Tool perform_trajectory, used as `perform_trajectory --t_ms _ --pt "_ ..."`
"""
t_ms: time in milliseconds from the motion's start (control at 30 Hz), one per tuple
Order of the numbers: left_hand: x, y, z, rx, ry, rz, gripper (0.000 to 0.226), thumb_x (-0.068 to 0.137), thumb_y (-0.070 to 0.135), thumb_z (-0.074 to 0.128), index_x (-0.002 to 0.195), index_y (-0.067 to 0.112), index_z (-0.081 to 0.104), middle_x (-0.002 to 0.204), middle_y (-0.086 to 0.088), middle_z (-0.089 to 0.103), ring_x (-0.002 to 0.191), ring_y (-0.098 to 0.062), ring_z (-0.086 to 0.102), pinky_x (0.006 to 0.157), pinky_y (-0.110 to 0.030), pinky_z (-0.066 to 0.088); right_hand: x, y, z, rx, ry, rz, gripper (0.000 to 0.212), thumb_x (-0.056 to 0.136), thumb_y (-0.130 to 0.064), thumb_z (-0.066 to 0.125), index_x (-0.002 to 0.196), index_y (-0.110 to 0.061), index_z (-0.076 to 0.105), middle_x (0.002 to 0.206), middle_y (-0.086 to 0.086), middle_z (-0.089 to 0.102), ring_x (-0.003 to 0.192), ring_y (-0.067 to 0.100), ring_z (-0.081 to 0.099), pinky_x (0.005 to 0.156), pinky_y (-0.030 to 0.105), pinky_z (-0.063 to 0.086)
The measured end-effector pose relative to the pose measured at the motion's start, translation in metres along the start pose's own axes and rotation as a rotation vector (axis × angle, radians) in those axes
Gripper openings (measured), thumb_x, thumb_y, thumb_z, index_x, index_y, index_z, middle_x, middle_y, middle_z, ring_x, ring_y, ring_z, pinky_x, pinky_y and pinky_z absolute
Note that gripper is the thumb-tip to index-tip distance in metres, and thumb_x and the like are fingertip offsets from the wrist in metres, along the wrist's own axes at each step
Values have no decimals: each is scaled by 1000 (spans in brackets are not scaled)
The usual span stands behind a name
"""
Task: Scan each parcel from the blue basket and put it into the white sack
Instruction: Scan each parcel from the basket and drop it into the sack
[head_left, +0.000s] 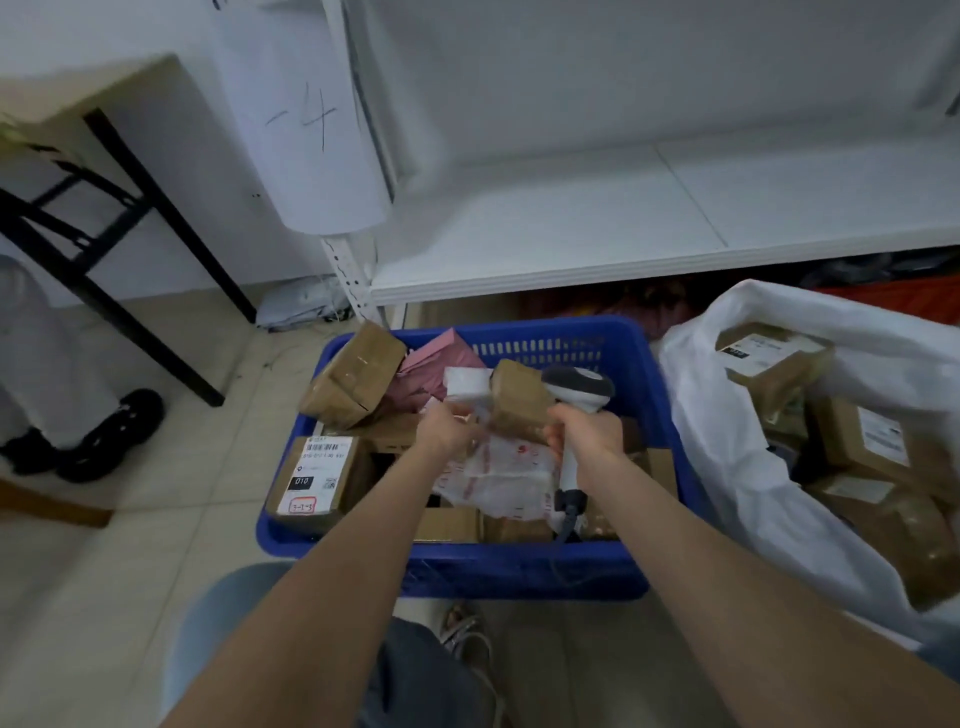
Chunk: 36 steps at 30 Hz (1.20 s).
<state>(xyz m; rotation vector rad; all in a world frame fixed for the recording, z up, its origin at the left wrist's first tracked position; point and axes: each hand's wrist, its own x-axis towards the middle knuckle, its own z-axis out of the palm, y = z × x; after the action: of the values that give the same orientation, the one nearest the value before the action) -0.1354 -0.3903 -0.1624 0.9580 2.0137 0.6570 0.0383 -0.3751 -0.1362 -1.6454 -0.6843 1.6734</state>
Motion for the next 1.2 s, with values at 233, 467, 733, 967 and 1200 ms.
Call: perform_trajectory --t_ms 233,467,733,967,1200 --pt "84 5 36 -28 -52 -69 56 86 34 68 126 1 50 119 -9 58 107 -25 56 92 -33 47 68 5 13 52 112 143 11 87 -9 65 78 -7 60 65 6 61 53 15 55 53 25 48" --pt "154 18 80 36 -118 -202 64 96 45 47 143 3 35 145 -17 42 132 -33 41 105 -35 34 119 12 7 138 116 196 13 86 -6 66 74 -3 61 59 7 61 47 14 51 51 26 47" --pt "145 20 79 -133 -114 -255 58 78 19 76 127 1 50 118 -14 60 107 -31 58 93 -40 51 114 10 -23 195 120 151 6 86 -8 66 87 -2 64 62 7 62 48 12 54 50 24 48" --pt "74 45 0 329 -9 336 89 64 14 83 140 21 37 136 -6 43 122 -26 46 99 -39 44 50 -18 -54 298 52 29 13 86 -10 68 96 -3 62 71 8 61 60 17 58 57 28 50" --pt "-23 39 -55 485 30 825 85 69 23 83 139 34 35 141 -3 36 124 -24 45 104 -44 41 -27 -28 -71 224 -15 -80 24 89 -23 69 106 -10 59 95 7 59 86 25 58 90 45 50"
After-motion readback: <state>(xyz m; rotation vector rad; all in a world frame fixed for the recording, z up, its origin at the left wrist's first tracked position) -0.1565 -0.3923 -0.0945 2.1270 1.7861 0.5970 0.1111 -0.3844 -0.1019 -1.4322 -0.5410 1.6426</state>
